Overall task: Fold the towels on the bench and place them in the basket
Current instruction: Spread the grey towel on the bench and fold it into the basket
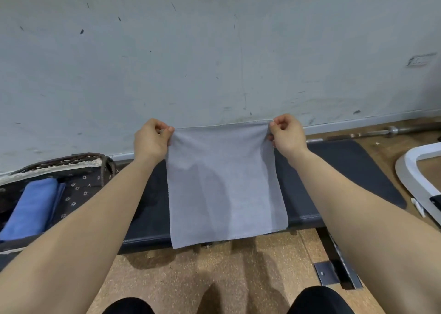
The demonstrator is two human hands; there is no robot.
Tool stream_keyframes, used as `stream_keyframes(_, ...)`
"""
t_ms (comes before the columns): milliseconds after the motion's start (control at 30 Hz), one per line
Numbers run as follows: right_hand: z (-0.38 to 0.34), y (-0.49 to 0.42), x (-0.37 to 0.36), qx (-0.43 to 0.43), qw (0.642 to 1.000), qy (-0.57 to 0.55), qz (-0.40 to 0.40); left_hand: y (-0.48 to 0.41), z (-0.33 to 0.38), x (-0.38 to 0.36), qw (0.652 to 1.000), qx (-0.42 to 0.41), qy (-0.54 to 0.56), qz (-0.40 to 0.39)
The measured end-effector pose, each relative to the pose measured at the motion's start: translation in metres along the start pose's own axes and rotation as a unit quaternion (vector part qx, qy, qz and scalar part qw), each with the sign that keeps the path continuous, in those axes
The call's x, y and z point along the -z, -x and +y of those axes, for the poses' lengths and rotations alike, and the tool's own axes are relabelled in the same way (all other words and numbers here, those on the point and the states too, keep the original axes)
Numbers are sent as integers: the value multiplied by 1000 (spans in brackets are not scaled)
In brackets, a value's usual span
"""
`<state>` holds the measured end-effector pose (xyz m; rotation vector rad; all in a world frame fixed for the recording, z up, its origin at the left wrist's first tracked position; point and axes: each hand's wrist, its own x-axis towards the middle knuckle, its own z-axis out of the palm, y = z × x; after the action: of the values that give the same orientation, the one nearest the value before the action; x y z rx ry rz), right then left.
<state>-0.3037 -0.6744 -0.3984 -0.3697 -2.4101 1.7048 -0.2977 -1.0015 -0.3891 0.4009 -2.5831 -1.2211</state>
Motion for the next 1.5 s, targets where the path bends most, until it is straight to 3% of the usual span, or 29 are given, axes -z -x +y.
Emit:
stream_keyframes(267,-2,-11,-6,-3,999,-36,-15,-6,-5,-2,1000,-7,23,10)
stream_keyframes(367,4,5,3,4,1000,3,-22,16,-21,-1,1000,-6,9,-12)
stream_keyframes(533,22,43,11,-82,985,-107,-106,60,-50,-3,999,2,-14,-38)
stream_keyframes(633,37,64,15,-102,982,-110,-117,81,-64,-3,997,-14,-42,-61)
stream_keyframes(867,69,87,20,-101,990,27,-92,114,-82,-3,984,-80,-110,-114)
stream_keyframes(1067,84,94,23,-58,983,139,-105,126,-97,-2,951,-167,-204,-165)
stream_keyframes(1267,92,103,22,20,964,237,-122,131,-104,-3,912,-224,-305,-157)
stream_keyframes(1400,91,105,25,48,963,241,-107,130,-108,-1,912,-222,-310,-151)
stream_keyframes(1500,94,106,26,48,943,295,-143,129,-109,1,904,-236,-319,-156)
